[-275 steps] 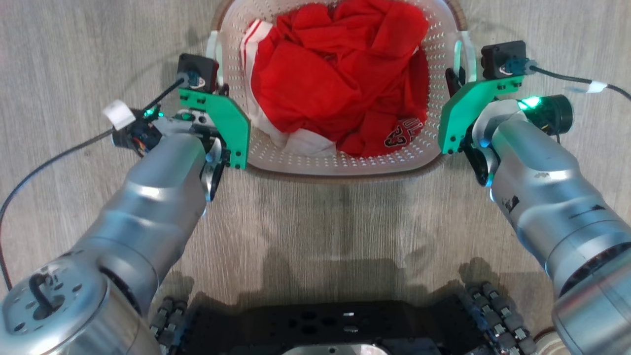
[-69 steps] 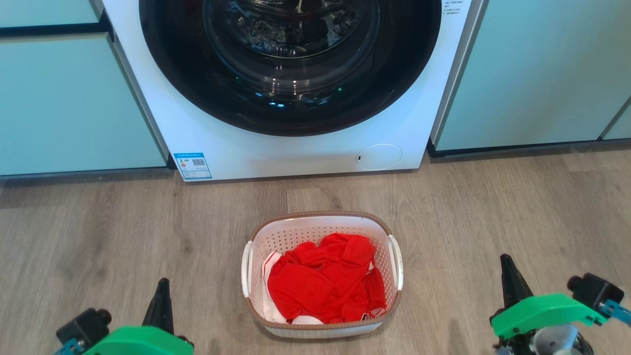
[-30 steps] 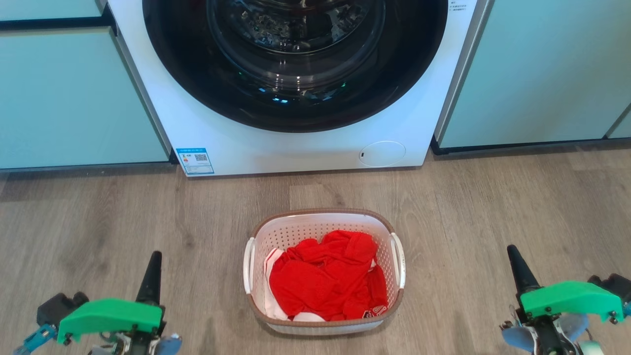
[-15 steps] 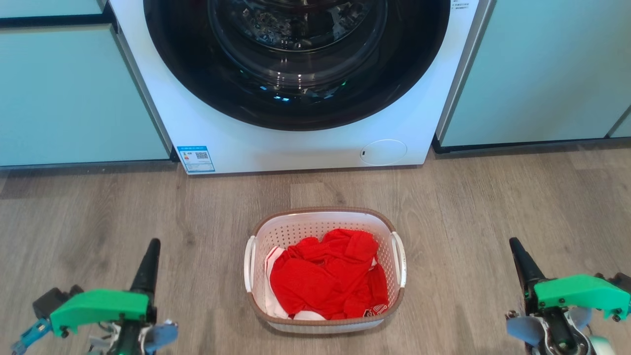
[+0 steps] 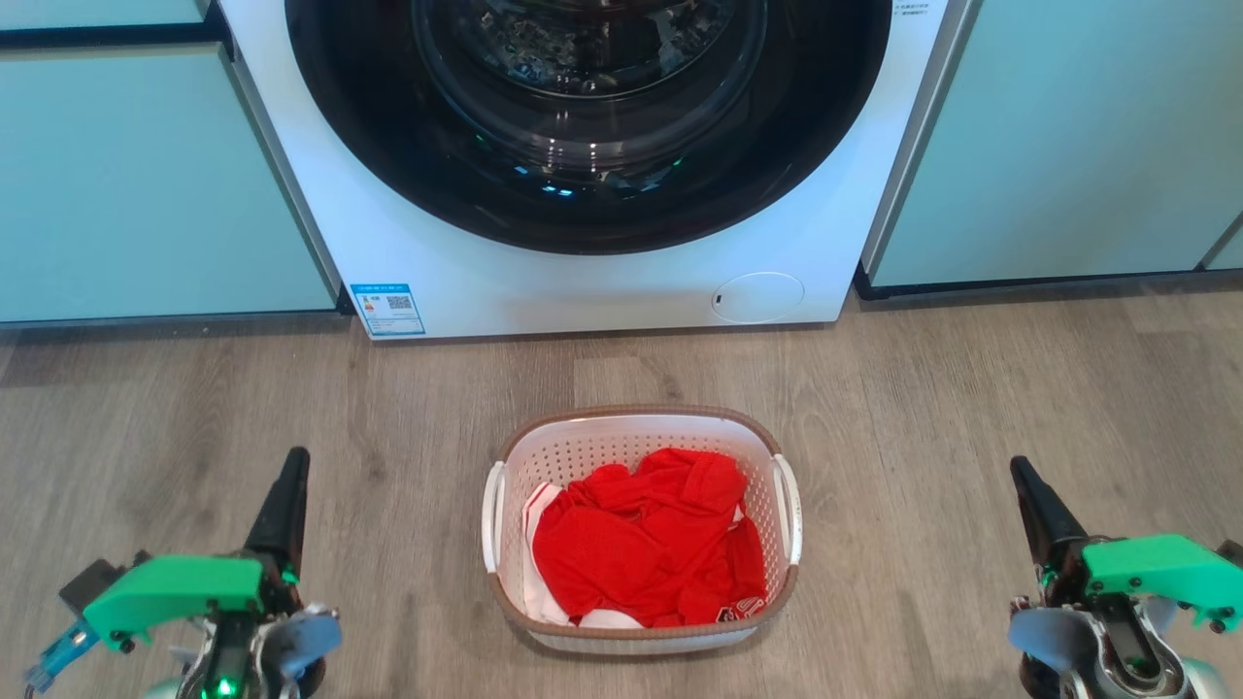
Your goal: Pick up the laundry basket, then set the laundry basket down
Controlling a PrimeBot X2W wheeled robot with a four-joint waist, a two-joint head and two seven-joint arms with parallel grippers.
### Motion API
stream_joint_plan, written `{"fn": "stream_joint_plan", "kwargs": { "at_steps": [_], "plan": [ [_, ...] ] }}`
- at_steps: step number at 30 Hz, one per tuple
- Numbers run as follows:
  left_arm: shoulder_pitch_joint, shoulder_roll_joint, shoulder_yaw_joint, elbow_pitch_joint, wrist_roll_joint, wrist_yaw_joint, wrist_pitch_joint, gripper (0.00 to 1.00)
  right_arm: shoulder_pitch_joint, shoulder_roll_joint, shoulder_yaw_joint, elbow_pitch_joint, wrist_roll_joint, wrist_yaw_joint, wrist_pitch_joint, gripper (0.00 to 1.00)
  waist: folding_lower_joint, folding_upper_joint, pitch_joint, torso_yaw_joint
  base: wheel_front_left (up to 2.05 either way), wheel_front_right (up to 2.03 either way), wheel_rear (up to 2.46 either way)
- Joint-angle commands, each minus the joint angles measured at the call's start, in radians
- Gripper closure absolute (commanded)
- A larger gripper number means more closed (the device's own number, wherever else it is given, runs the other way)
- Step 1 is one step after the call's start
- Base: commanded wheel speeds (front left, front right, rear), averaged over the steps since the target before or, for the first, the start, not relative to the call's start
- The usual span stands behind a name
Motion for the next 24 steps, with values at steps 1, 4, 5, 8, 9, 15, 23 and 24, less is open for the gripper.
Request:
{"fn": "stream_joint_plan", "kwargs": {
  "at_steps": [1, 4, 5, 8, 9, 15, 23, 24],
  "plan": [
    [-0.061, 0.015, 0.047, -0.026, -0.028, -0.011, 0.009, 1.0, -0.06, -0.014, 0.015, -0.032, 0.031, 0.002, 0.013, 1.0, 0.0, 0.0, 0.0, 0.0, 0.0, 0.0, 0.0],
    [-0.07, 0.015, 0.053, -0.023, -0.063, -0.016, 0.018, 1.0, -0.064, -0.014, 0.011, -0.032, 0.065, 0.002, 0.022, 1.0, 0.0, 0.0, 0.001, 0.001, 0.0, 0.0, 0.0],
    [-0.072, 0.014, 0.055, -0.021, -0.074, -0.018, 0.021, 1.0, -0.066, -0.014, 0.009, -0.032, 0.077, 0.003, 0.025, 1.0, 0.0, 0.0, 0.002, 0.001, 0.0, 0.0, 0.0],
    [-0.074, 0.014, 0.056, -0.021, -0.079, -0.019, 0.023, 1.0, -0.066, -0.013, 0.008, -0.032, 0.081, 0.003, 0.027, 1.0, 0.0, 0.0, 0.002, 0.002, 0.0, 0.0, 0.0],
    [-0.074, 0.014, 0.057, -0.021, -0.078, -0.019, 0.023, 1.0, -0.066, -0.013, 0.008, -0.032, 0.081, 0.003, 0.027, 1.0, 0.0, 0.0, 0.002, 0.002, 0.0, 0.0, 0.0],
    [-0.074, 0.012, 0.06, -0.021, -0.076, -0.019, 0.025, 1.0, -0.067, -0.011, 0.005, -0.032, 0.079, 0.003, 0.029, 1.0, 0.0, 0.0, 0.002, 0.002, 0.0, 0.0, 0.0],
    [-0.074, 0.009, 0.063, -0.021, -0.073, -0.019, 0.028, 1.0, -0.067, -0.009, 0.003, -0.031, 0.077, 0.003, 0.031, 1.0, 0.0, 0.0, 0.002, 0.002, 0.0, 0.0, 0.0],
    [-0.074, 0.009, 0.063, -0.021, -0.073, -0.019, 0.028, 1.0, -0.067, -0.009, 0.002, -0.031, 0.076, 0.003, 0.031, 1.0, 0.0, 0.0, 0.002, 0.002, 0.0, 0.0, 0.0]
  ]
}}
